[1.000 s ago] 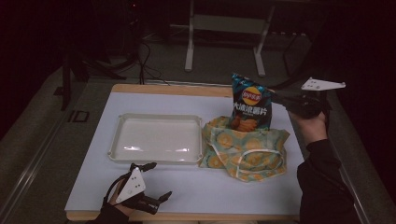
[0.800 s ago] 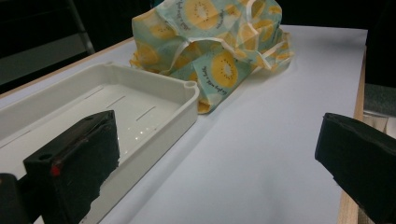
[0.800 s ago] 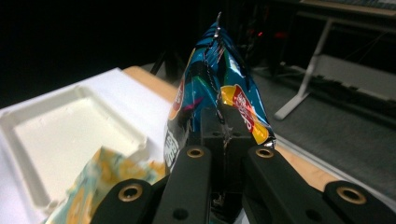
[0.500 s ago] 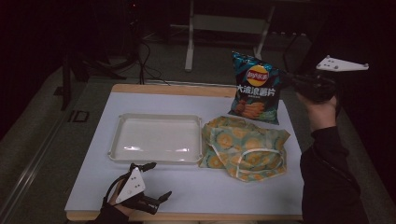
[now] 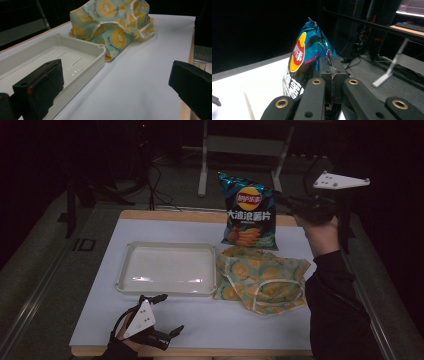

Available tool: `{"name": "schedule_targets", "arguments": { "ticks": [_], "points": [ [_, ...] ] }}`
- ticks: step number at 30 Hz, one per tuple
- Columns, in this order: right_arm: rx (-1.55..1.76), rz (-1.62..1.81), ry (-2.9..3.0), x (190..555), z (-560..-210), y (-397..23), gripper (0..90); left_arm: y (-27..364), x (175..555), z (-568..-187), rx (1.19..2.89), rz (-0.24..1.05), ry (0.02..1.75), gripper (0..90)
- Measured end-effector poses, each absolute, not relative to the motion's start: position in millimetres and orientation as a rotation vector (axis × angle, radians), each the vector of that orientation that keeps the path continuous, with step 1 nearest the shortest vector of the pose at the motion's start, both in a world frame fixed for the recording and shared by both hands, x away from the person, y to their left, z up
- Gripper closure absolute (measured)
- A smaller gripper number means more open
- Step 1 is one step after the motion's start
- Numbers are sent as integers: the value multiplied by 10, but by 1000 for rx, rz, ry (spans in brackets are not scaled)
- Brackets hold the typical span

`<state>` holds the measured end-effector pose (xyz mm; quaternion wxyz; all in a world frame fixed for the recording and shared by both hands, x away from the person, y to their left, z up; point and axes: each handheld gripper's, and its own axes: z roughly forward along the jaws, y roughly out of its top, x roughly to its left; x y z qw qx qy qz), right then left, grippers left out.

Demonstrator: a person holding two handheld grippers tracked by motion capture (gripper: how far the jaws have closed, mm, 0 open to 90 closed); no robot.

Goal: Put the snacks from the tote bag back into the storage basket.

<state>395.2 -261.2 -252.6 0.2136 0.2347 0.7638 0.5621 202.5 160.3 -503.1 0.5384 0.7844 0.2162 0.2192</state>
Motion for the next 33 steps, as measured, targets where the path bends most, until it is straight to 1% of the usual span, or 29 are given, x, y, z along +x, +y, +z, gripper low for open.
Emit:
{"name": "schedule_targets", "arguments": {
  "ticks": [8, 9, 14, 15, 18, 20, 27, 29, 33],
  "points": [
    [605, 1581, 2167, 3966, -2565, -2254, 900, 1607, 2013, -5027, 1864, 521, 512, 3],
    [587, 1584, 2180, 3969, -2589, -2157, 900, 1609, 2009, -5025, 1864, 522, 510, 3],
    [567, 1620, 2205, 3975, -2669, -1924, 900, 1612, 2006, -5022, 1863, 521, 509, 3],
    [567, 1620, 2205, 3975, -2669, -1924, 900, 1612, 2006, -5022, 1863, 521, 509, 3],
    [551, 1639, 2221, 3972, -2764, -1724, 900, 1607, 2001, -5022, 1863, 517, 505, 3],
    [549, 1653, 2225, 3976, -2794, -1678, 900, 1608, 2001, -5022, 1864, 516, 505, 3],
    [537, 1687, 2262, 3964, -3060, -1277, 900, 1620, 1996, -5016, 1858, 510, 504, 3],
    [537, 1687, 2262, 3964, -3060, -1277, 900, 1620, 1995, -5015, 1859, 510, 502, 3],
    [534, 1719, 2289, 3968, -3230, -1030, 900, 1622, 1991, -5014, 1860, 507, 496, 3]
  ]
}}
